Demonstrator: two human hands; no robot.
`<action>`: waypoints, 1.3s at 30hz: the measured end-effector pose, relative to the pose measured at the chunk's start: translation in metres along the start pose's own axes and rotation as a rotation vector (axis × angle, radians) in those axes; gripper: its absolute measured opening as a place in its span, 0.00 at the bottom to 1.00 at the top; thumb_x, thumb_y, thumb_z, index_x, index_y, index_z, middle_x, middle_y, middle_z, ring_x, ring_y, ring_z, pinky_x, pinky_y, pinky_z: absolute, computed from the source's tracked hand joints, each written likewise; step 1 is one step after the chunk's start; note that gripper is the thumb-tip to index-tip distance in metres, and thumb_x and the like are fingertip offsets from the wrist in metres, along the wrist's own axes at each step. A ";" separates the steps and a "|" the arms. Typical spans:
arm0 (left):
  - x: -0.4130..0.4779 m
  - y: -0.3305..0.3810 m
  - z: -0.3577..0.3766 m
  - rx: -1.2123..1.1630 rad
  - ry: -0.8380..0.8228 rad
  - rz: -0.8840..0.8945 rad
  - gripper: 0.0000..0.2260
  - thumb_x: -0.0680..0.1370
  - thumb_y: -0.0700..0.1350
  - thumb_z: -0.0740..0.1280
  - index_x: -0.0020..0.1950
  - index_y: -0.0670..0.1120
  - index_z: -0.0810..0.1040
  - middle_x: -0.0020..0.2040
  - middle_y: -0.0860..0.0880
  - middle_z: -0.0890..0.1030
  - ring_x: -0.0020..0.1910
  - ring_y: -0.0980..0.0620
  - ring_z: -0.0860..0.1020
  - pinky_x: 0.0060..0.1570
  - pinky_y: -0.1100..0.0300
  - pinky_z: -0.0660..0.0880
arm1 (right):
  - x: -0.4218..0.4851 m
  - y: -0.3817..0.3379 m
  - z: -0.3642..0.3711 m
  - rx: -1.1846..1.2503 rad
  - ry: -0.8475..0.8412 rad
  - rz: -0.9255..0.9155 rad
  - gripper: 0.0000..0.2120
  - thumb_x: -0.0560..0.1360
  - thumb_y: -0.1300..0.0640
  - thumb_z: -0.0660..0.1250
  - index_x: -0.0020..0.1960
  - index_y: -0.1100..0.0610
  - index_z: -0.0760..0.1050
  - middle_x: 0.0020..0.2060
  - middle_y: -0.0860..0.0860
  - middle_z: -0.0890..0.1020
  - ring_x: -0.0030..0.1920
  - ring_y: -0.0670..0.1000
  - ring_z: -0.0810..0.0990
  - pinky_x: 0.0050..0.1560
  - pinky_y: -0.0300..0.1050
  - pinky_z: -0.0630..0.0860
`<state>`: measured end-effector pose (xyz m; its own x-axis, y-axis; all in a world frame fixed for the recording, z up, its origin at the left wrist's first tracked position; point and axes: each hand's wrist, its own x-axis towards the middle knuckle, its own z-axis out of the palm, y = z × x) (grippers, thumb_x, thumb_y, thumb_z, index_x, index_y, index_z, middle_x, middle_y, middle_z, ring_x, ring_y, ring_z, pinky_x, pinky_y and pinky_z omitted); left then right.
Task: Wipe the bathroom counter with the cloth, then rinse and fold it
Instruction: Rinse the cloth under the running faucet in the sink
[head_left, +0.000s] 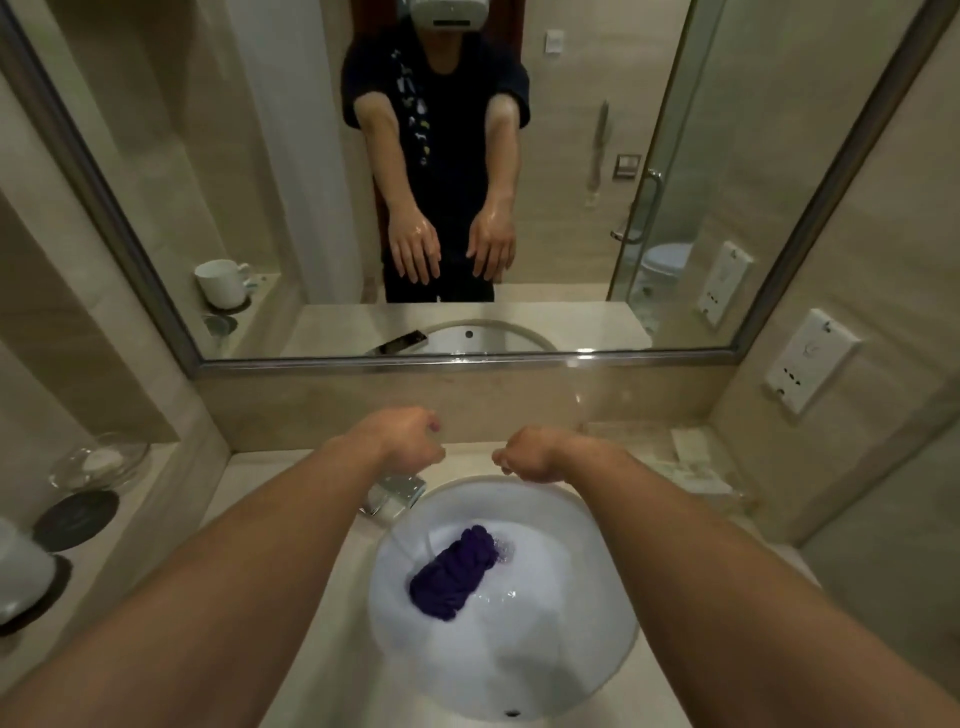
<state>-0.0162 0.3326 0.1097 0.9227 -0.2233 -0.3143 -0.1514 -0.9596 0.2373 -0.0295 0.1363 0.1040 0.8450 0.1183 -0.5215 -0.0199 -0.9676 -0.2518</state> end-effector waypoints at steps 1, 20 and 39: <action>0.004 -0.011 0.006 0.002 -0.018 0.005 0.23 0.77 0.51 0.66 0.72 0.51 0.72 0.69 0.48 0.76 0.66 0.47 0.74 0.60 0.59 0.69 | 0.005 -0.007 0.009 0.004 0.000 0.006 0.24 0.83 0.45 0.56 0.70 0.59 0.74 0.70 0.57 0.75 0.68 0.59 0.73 0.69 0.52 0.69; 0.127 -0.084 0.095 -0.048 -0.158 0.027 0.46 0.65 0.58 0.74 0.78 0.54 0.56 0.73 0.52 0.68 0.71 0.47 0.67 0.69 0.49 0.65 | 0.090 0.014 0.128 0.110 -0.245 0.104 0.21 0.85 0.48 0.52 0.67 0.58 0.75 0.64 0.54 0.78 0.62 0.56 0.76 0.61 0.48 0.70; 0.140 -0.051 0.126 0.198 -0.008 0.327 0.19 0.77 0.61 0.60 0.63 0.55 0.77 0.66 0.52 0.74 0.70 0.51 0.64 0.75 0.50 0.52 | 0.147 0.038 0.186 0.230 -0.209 0.188 0.24 0.74 0.48 0.66 0.69 0.53 0.69 0.64 0.53 0.76 0.62 0.57 0.75 0.60 0.49 0.75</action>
<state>0.0762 0.3290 -0.0626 0.8115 -0.5238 -0.2590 -0.5037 -0.8517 0.1444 -0.0053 0.1582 -0.1344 0.6878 0.0089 -0.7259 -0.3047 -0.9041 -0.2997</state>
